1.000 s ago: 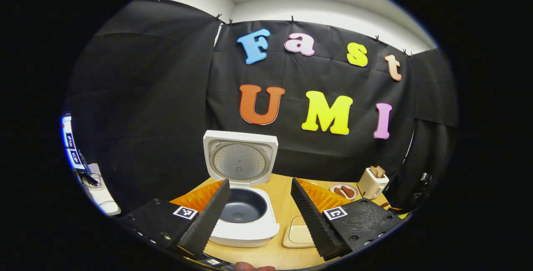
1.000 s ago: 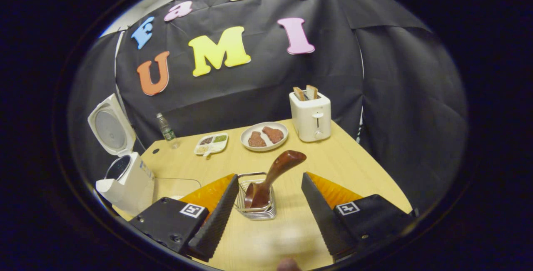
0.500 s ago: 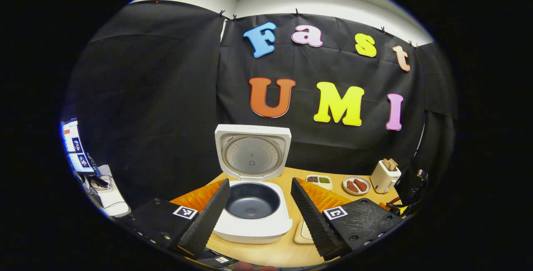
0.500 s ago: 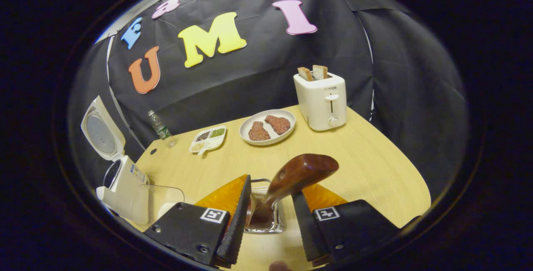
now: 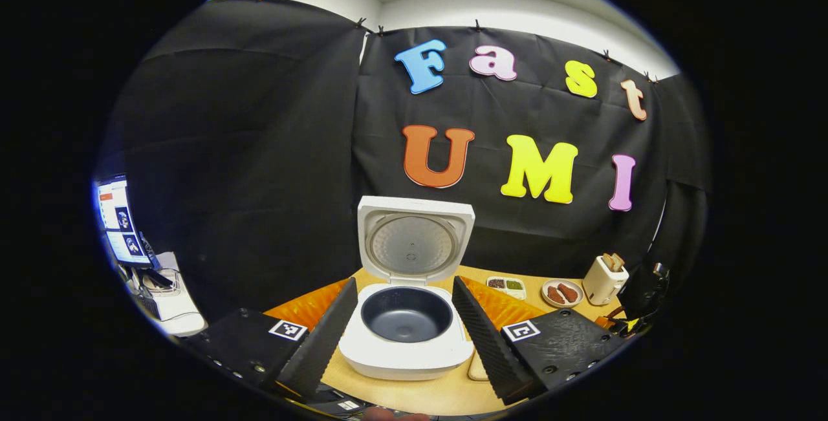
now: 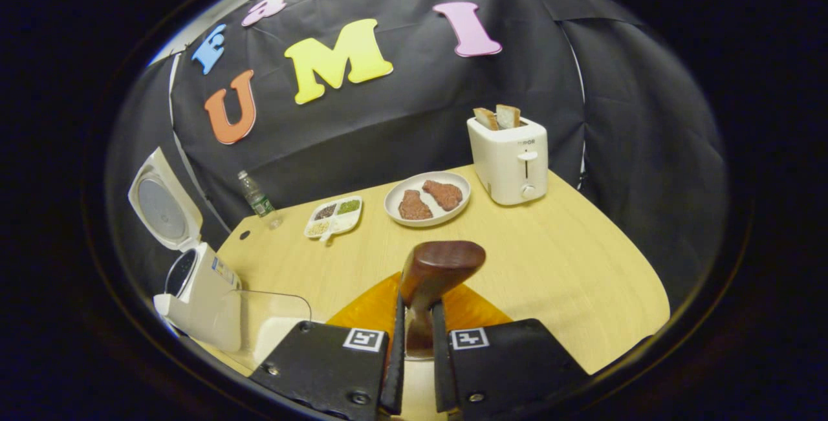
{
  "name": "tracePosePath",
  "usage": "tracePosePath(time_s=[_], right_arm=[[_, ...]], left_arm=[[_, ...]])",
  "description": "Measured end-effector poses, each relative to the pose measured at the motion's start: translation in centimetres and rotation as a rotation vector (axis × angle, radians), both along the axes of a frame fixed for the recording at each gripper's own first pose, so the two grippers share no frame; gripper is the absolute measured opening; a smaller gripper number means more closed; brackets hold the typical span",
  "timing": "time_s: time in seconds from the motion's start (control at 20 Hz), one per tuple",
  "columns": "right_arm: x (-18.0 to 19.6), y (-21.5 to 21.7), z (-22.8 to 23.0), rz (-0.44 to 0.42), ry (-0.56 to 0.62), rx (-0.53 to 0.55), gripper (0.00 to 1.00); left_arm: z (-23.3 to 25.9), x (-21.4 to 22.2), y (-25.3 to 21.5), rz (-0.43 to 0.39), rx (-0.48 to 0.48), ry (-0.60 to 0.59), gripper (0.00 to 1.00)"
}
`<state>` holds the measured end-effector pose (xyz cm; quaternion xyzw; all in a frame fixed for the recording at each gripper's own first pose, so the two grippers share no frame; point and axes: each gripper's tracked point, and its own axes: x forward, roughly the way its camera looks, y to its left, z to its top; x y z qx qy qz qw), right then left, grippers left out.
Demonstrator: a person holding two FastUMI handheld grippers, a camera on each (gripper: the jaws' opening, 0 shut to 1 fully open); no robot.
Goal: Close the left gripper, press the button to open the rice cooker; take a wooden spoon from the chopstick holder with the right hand, scoop a spoonful of rice and pour it into the rice cooker, then put the wooden spoon back into the chopstick holder.
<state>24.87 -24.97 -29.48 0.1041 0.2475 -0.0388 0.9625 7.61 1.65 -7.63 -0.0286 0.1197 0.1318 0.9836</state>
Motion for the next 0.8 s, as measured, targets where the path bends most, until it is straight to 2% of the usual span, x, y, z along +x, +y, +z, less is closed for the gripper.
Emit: tracePosePath(time_s=[0.1, 0.2, 0.35, 0.55, 0.8], right_arm=[[-0.4, 0.2, 2.2, -0.024, -0.03, 0.0, 0.22], [-1.1, 0.5, 4.8, -0.037, -0.065, 0.0, 0.24], [-2.1, 2.1, 8.6, -0.034, -0.102, 0.012, 0.2], [-3.5, 6.3, 12.0, 0.028, -0.144, -0.007, 0.15], [-4.7, 13.5, 11.1, 0.14, -0.116, -0.065, 0.13]], left_arm=[[0.1, -0.3, 1.3, 0.007, 0.002, -0.007, 0.94], [0.2, -0.6, 2.2, 0.005, -0.016, -0.02, 0.94], [0.4, -1.0, 3.6, -0.011, -0.013, -0.039, 0.94], [0.7, -1.5, 5.5, -0.034, 0.005, -0.053, 0.94], [0.1, -2.3, 7.6, -0.048, -0.008, -0.051, 0.94]])
